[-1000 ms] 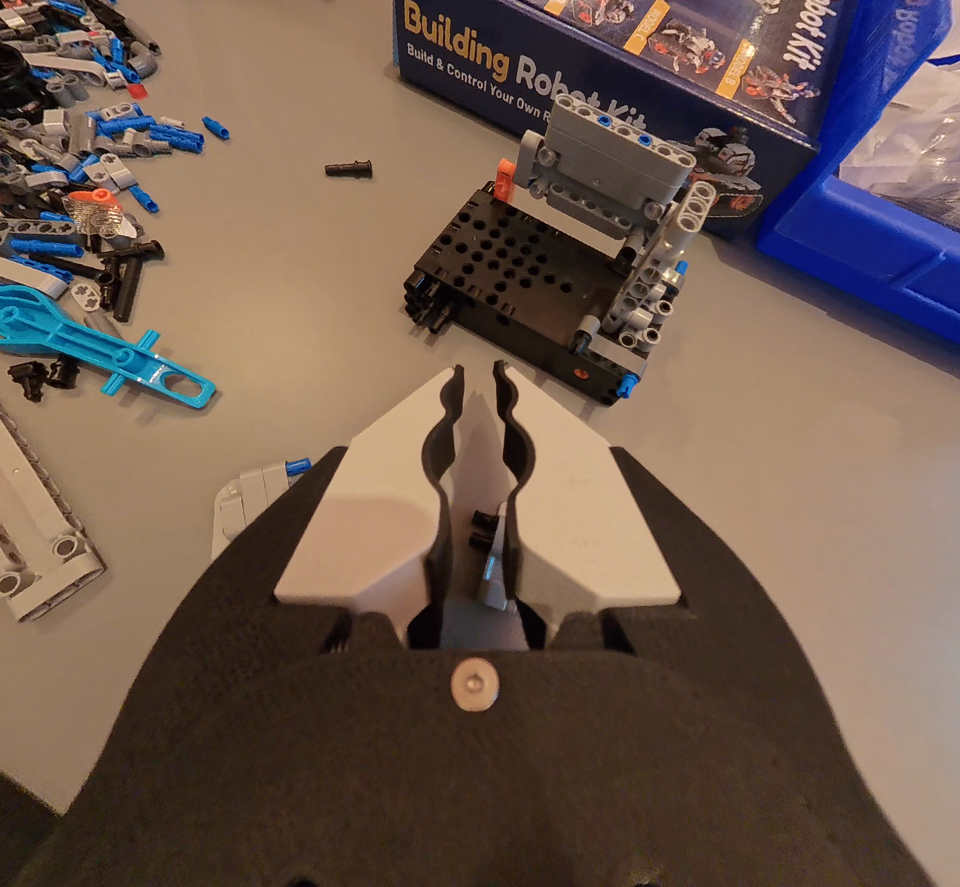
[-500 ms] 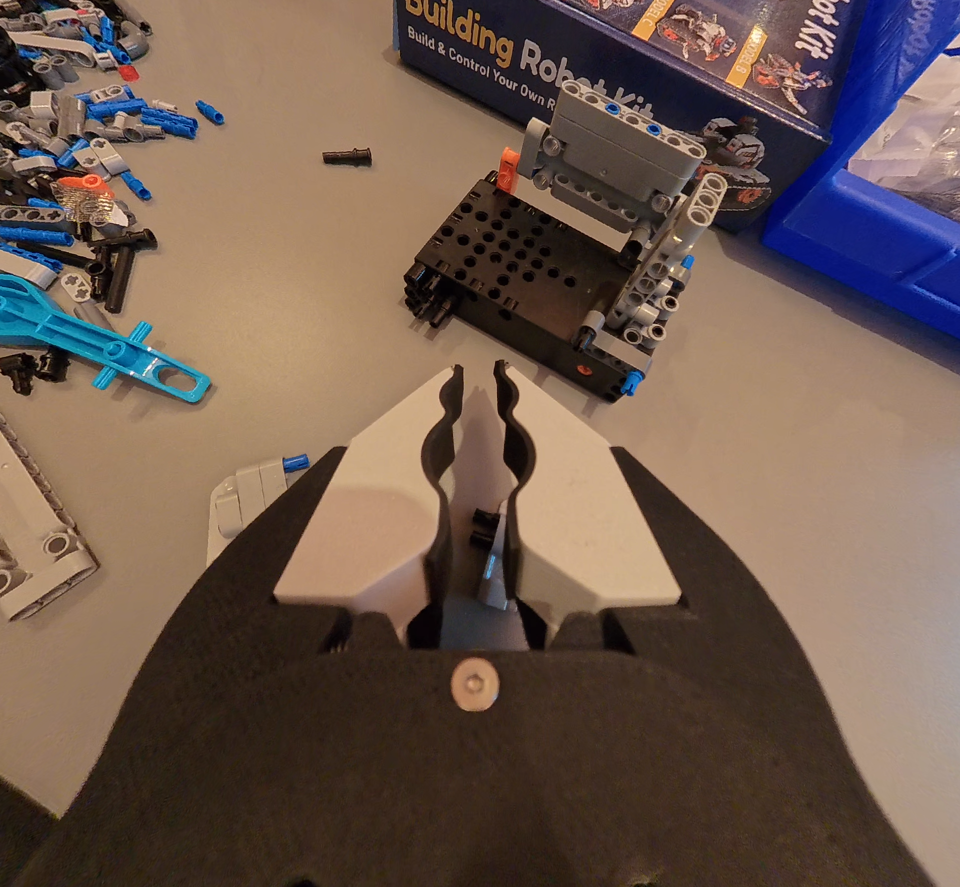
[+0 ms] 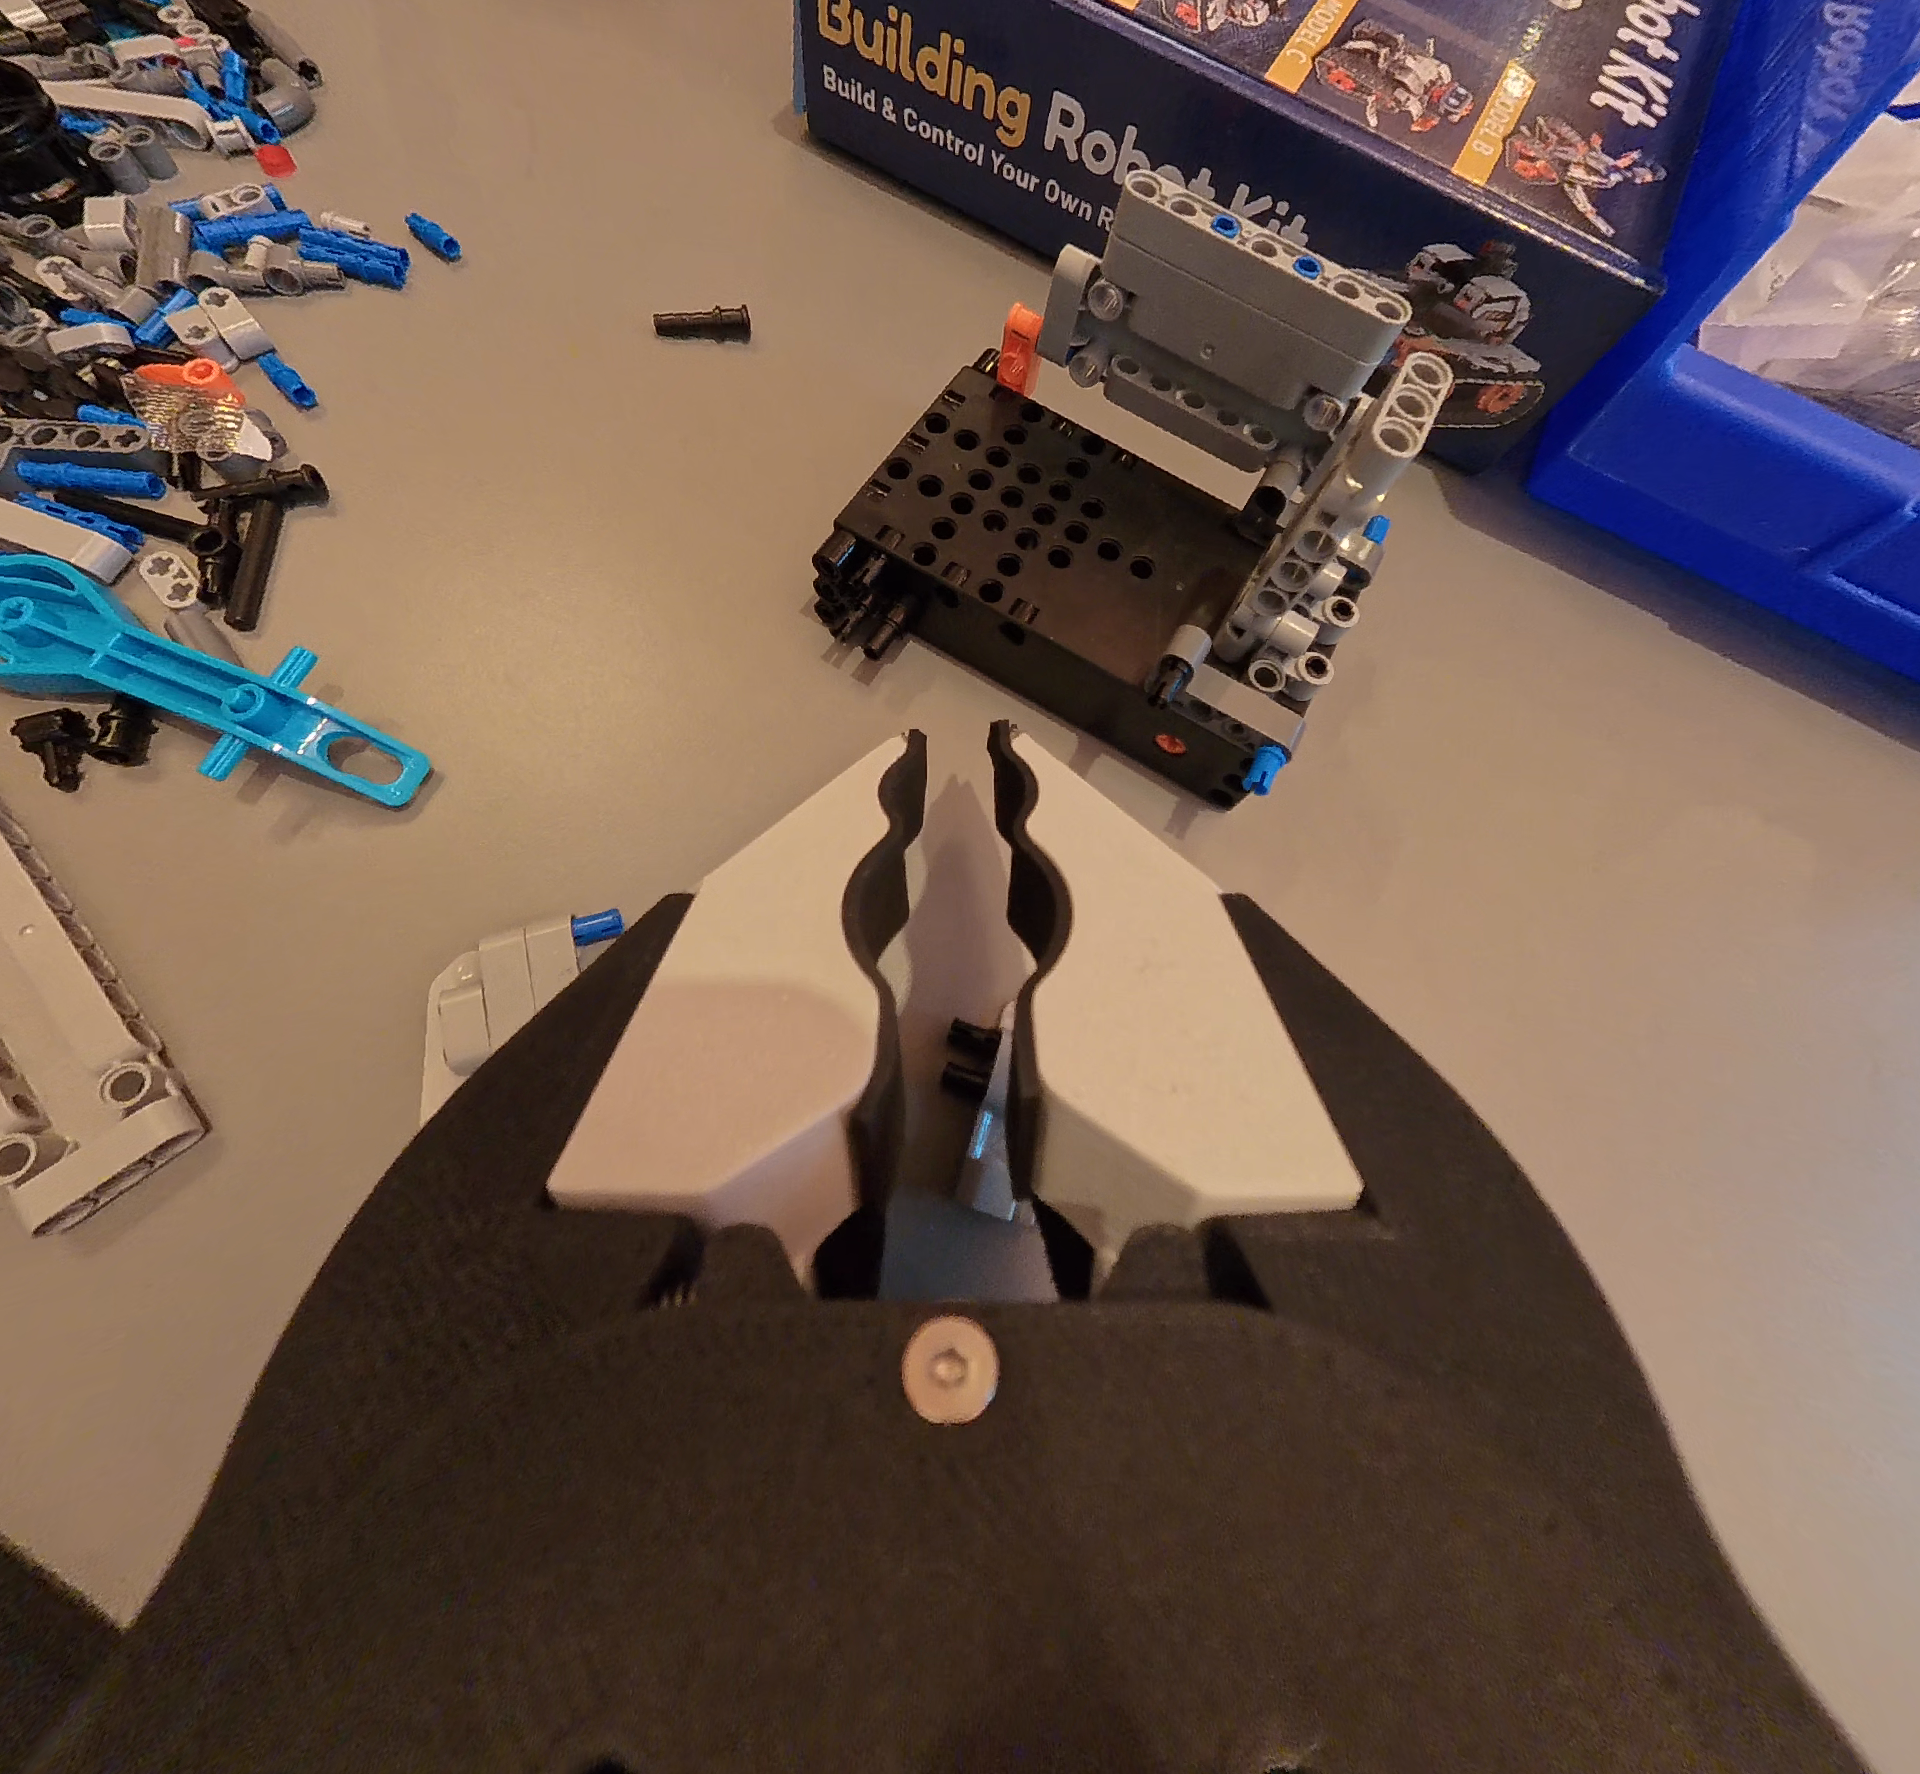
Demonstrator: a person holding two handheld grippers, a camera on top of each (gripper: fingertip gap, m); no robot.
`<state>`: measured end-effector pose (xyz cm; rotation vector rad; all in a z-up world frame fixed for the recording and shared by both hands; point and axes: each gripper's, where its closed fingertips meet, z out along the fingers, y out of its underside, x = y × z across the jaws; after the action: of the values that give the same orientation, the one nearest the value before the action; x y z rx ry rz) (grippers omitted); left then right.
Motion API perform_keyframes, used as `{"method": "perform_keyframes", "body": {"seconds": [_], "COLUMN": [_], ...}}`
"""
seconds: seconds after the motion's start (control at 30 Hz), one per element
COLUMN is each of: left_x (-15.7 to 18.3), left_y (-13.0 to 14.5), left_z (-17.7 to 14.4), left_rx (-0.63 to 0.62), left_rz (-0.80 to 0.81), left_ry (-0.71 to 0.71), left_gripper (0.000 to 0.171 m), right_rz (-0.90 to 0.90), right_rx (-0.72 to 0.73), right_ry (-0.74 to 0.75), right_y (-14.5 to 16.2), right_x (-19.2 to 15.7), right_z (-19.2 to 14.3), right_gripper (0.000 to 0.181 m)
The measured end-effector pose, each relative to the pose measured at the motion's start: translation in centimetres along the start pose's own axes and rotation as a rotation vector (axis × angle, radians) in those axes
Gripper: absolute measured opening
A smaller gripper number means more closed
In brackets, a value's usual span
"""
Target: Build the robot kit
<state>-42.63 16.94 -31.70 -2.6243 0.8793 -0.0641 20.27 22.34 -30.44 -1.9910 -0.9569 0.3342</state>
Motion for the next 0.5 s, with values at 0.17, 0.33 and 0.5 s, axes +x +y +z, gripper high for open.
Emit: {"method": "perform_keyframes", "body": {"seconds": [0.17,0.33,0.5], "left_x": [1.5,1.5,1.4], "left_y": [-0.1,0.7,1.4], "left_z": [0.5,0.3,-0.6], "left_rx": [-0.010,-0.011,0.005], "left_rz": [0.087,0.059,0.059], "left_ry": [0.025,0.008,-0.006], "left_gripper": [0.017,0.007,0.000], "right_rz": [0.003,0.005,0.010], "right_rx": [0.012,0.022,0.028], "right_ry": [-0.003,-0.002,-0.005], "right_y": [-0.2,-0.3,-0.4], "right_x": [0.0,0.1,0.1], "right_z": [-0.2,-0.3,-0.4], "right_gripper": [0.010,0.010,0.010]}}
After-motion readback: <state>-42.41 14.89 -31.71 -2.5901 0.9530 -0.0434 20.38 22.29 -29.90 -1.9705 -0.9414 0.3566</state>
